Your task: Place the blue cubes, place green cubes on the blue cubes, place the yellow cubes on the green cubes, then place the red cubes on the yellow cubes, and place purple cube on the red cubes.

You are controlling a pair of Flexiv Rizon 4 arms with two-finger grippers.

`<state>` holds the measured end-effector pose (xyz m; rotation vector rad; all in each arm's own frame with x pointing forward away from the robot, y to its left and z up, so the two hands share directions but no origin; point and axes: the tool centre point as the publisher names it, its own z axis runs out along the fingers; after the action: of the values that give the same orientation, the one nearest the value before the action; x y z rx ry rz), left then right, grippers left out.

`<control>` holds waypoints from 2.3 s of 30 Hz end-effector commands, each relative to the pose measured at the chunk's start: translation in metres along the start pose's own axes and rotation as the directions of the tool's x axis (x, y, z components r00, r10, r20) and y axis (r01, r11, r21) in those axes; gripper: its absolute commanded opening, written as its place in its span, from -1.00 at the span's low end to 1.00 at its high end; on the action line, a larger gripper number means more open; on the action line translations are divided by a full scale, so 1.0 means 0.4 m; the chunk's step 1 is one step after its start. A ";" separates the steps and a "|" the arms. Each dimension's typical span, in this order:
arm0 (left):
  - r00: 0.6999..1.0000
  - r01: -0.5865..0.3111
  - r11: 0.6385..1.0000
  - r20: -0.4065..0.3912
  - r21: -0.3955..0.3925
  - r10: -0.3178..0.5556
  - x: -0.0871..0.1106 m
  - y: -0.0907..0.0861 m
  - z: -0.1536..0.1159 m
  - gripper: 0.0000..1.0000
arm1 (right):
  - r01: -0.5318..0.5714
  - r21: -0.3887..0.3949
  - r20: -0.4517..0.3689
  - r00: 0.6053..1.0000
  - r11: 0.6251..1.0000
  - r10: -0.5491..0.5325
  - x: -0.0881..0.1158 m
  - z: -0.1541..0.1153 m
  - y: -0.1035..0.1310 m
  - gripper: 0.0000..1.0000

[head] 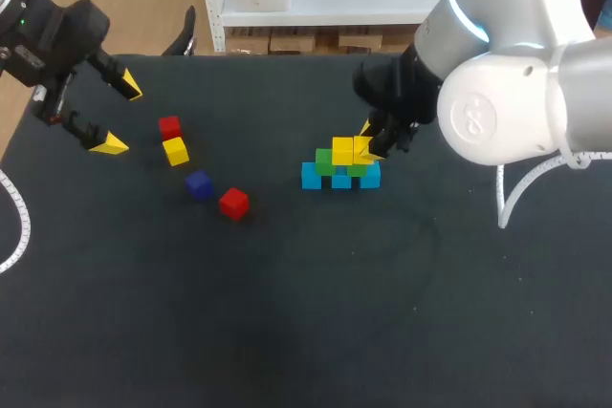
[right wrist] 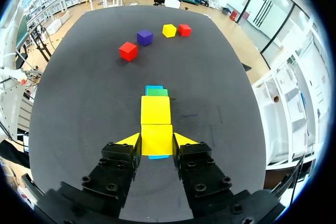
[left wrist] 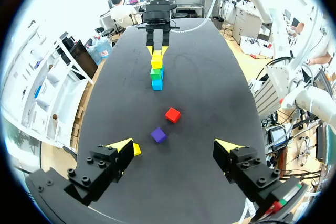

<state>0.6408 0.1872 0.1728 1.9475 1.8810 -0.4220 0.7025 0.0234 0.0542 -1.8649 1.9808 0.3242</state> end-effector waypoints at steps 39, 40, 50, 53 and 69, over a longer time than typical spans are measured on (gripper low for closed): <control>1.000 -0.003 1.000 0.002 0.000 0.003 0.002 0.001 -0.001 1.00 | -0.006 0.007 0.024 1.000 1.000 0.005 0.009 -0.033 -0.025 1.00; 1.000 -0.003 1.000 0.002 0.000 0.003 0.002 0.001 -0.001 1.00 | -0.008 0.008 0.037 0.999 1.000 0.008 0.013 -0.039 -0.029 1.00; 1.000 -0.003 1.000 0.002 0.000 0.003 0.002 0.001 -0.001 1.00 | 0.020 -0.028 0.183 0.983 0.999 -0.014 0.091 -0.107 -0.050 1.00; 1.000 -0.003 1.000 0.002 0.000 0.003 0.002 0.001 -0.001 1.00 | 0.021 -0.041 0.232 0.973 0.999 -0.010 0.123 -0.122 -0.053 1.00; 1.000 -0.003 1.000 0.002 0.000 0.003 0.002 0.001 -0.001 1.00 | 0.003 -0.050 0.379 0.925 0.999 0.016 0.291 -0.160 -0.059 1.00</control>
<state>0.6408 0.1871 0.1728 1.9475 1.8810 -0.4220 0.7123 -0.1004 0.0630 -1.7086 1.7789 0.6210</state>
